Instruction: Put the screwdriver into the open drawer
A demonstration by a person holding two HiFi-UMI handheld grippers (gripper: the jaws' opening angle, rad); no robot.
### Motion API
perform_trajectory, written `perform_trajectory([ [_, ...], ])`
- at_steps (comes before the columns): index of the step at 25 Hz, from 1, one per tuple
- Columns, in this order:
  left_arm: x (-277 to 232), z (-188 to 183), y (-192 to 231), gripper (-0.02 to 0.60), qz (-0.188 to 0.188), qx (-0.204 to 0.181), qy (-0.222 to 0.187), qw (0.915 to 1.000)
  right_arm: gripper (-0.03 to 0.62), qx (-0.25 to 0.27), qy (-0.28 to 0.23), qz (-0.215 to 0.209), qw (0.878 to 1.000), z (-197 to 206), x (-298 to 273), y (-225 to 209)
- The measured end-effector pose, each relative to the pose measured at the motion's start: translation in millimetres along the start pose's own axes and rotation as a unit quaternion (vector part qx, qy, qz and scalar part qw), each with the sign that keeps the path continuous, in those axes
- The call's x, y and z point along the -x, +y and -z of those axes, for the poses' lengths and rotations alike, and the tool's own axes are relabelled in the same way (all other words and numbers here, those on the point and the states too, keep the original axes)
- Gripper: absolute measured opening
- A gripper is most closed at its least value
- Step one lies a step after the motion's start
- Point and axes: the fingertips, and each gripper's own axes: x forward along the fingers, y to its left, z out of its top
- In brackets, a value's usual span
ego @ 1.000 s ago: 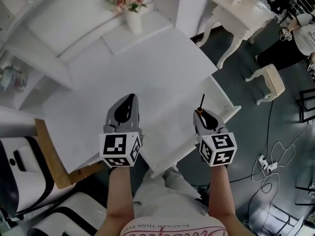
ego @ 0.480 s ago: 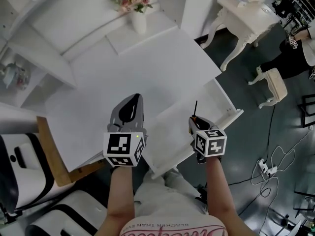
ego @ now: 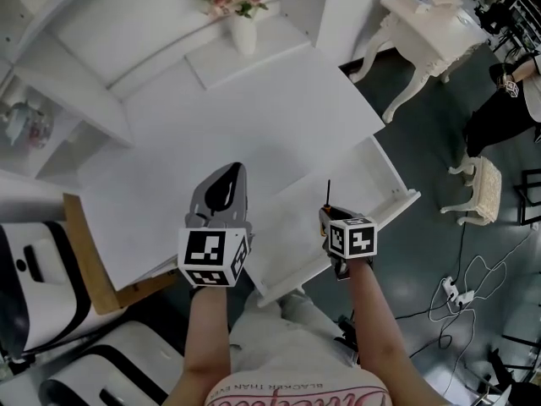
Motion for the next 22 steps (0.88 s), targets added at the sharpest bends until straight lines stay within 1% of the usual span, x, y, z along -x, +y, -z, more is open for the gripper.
perform_trajectory([
  [5,0.5,6.2,3.4,0.020,-0.008,0.002,0.007,0.9999,0.075,-0.024,0.034,-0.006,0.999,13.8,-14.3,-5.9],
  [10,2.1,13.7,6.2,0.020,-0.011,0.001,0.019,0.9998,0.075,-0.029,0.068,-0.015,0.997,26.9,-30.1,-6.1],
  [13,3.4,12.5,9.7,0.020,-0.014,-0.001,0.019,0.9997,0.075,-0.034,0.085,-0.014,0.996,30.4,-39.9,-7.1],
  [18,6.8,11.2,17.0,0.020,-0.020,-0.002,0.020,0.9996,0.075,-0.055,0.113,-0.010,0.992,37.7,-55.3,-8.4],
  [22,7.8,8.0,20.4,0.020,-0.022,-0.005,0.020,0.9996,0.075,-0.060,0.131,-0.006,0.990,41.1,-67.0,-9.9],
])
